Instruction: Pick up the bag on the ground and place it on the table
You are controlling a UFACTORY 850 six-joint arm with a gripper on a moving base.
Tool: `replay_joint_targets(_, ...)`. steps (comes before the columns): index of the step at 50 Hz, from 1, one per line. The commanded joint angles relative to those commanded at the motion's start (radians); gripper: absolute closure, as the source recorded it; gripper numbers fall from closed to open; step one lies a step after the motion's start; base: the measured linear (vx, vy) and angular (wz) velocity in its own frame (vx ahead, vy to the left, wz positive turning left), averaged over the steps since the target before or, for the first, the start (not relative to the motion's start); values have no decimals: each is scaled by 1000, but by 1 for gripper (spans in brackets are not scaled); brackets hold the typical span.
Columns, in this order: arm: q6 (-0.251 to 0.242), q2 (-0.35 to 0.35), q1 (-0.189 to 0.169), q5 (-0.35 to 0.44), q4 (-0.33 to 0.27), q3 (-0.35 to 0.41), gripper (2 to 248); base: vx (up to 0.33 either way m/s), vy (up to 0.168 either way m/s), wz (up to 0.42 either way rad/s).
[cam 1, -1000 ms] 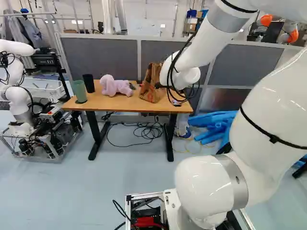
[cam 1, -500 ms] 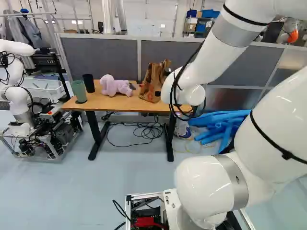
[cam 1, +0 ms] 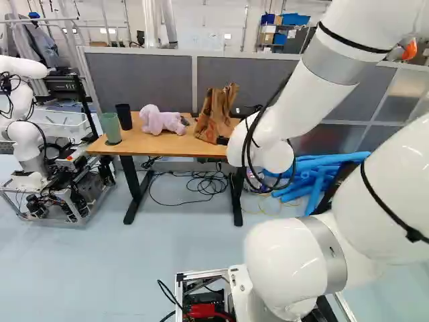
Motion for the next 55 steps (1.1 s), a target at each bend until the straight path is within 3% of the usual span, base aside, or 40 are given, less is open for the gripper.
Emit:
replay_joint_targets(26,-32,36,4,101,-5,86,3,0,0,0)
replay_joint_targets(55,-40,45,5,126,-6,107,3,0,0,0)
